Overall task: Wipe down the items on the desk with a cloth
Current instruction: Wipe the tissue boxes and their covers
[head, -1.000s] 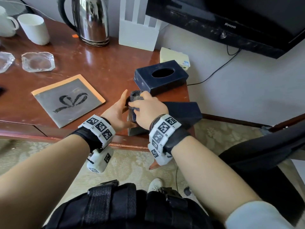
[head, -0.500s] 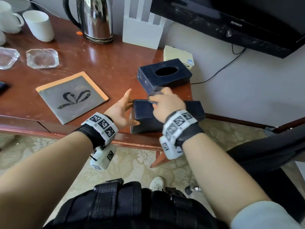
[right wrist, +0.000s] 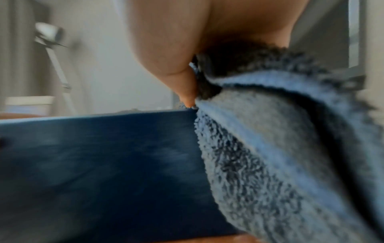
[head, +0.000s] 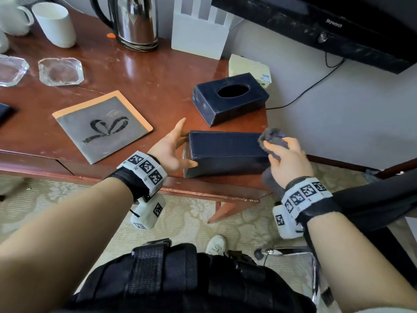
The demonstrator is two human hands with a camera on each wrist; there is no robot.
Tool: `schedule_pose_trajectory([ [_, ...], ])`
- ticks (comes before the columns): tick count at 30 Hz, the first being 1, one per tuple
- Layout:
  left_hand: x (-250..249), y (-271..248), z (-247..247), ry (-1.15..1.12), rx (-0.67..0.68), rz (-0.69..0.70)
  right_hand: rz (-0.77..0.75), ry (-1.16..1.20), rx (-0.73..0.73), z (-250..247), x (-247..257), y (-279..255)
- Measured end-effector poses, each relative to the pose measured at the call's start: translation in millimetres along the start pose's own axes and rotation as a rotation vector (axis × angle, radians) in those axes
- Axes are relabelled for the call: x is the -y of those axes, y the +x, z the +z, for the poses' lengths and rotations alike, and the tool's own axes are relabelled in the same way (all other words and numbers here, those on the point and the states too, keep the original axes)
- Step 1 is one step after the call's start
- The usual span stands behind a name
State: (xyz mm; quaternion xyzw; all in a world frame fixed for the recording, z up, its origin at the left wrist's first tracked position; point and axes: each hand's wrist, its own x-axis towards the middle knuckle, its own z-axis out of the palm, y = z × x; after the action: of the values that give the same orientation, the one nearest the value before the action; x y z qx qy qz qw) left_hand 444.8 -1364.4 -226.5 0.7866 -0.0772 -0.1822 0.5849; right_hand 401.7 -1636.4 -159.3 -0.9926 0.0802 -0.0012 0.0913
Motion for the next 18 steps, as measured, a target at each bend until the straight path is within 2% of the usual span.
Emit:
schedule_pose_trajectory([
  [3,11.1,-3.6,1.5,0.051,-0.011,0.007,0.154,0.057,0.030,-13.1,-19.6,12.0],
  [5,20.4,-3.6,3.0,0.171,-0.009,-0.004,0.172,0.103,0.054,-22.2,-14.2,14.9],
  [8,27.1,3.3,6.0,0.370,0.006,-0.039,0.087,0.248,-0.054,-36.9,7.9,12.9],
  [12,23.7,6.7,9.8,0.357,0.001,-0.007,-0.049,0.462,-0.191,-50.3,28.7,13.8],
  [15,-2.4,3.9,-1.9,0.379,-0.012,0.066,-0.061,0.618,-0.305,-62.0,28.8,17.2],
  [18,-48.9,1.4,-26.0,0.449,-0.034,0.179,-0.046,0.652,-0.435,-74.6,26.1,19.6],
])
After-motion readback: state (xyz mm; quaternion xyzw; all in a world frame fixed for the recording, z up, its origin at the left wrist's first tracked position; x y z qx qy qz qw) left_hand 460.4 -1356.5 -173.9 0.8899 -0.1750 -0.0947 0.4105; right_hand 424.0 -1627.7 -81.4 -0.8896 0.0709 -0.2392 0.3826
